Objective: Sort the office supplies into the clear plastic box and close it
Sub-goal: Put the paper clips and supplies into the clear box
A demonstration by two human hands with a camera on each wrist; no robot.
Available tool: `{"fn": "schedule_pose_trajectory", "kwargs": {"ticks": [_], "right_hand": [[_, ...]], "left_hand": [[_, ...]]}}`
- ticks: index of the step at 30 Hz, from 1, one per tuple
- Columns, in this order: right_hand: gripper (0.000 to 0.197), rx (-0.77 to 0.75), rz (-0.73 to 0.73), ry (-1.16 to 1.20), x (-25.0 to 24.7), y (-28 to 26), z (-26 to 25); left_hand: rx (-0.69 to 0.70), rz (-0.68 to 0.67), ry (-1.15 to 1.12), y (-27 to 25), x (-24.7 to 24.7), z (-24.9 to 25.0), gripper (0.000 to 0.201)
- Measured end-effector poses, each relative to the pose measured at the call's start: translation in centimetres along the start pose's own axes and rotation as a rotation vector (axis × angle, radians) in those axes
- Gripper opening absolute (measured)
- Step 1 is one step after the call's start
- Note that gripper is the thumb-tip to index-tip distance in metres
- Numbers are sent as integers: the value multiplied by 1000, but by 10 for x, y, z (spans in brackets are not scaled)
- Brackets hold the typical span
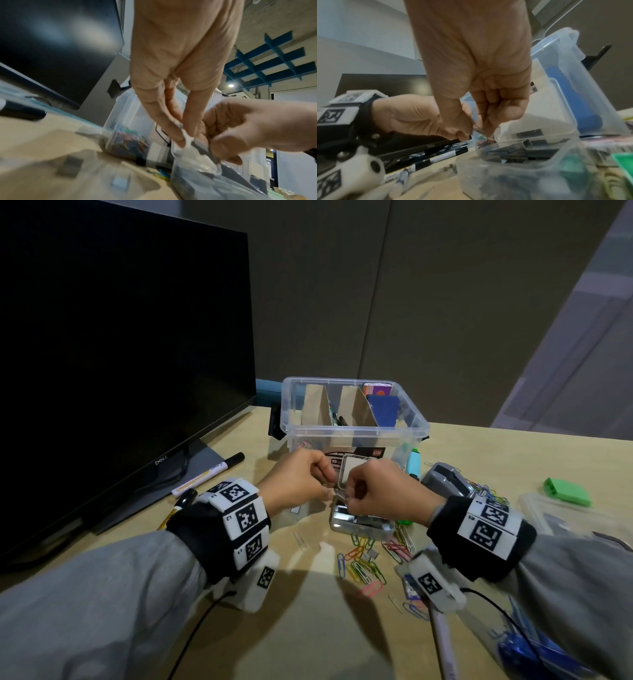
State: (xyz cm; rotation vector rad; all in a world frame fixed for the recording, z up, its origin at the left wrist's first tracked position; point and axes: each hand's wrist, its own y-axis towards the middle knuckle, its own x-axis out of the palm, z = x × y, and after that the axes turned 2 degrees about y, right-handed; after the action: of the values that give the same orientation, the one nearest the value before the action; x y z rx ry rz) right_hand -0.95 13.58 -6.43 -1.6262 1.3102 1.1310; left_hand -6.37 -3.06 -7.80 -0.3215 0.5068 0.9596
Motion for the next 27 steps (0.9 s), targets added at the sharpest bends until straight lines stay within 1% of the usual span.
{"fn": "schedule_pose_trajectory", "kwargs": {"ticks": [4, 6, 8, 11, 15, 18, 21, 25, 27], "right_hand": [[8, -14, -55, -242, 4, 2, 2], [10, -37, -63, -284, 5, 2, 2], [14, -50, -69, -289, 4, 3, 0], [18, -70, -73, -282, 5, 5, -2], [19, -74, -47, -278, 4, 4, 0], [17, -79, -39, -273, 4, 1, 4], [19, -65, -48, -268, 4, -3, 7], [20, -55, -29, -244, 3, -5, 10], [19, -67, -6, -223, 2, -4, 9]], "left_hand": [[-53, 54, 320, 3, -18, -6, 20], [-102, 27, 483, 3, -25, -10, 17], [-161, -39, 581, 1, -28, -15, 15], [-187, -125, 636, 2, -26, -21, 22], [-168, -173, 639, 6, -20, -21, 26], [-126, -187, 705, 8, -16, -20, 27], [-97, -185, 749, 11, -12, -20, 24], [-47, -192, 810, 14, -7, -16, 13], [-29, -194, 804, 14, -7, -14, 10]]}}
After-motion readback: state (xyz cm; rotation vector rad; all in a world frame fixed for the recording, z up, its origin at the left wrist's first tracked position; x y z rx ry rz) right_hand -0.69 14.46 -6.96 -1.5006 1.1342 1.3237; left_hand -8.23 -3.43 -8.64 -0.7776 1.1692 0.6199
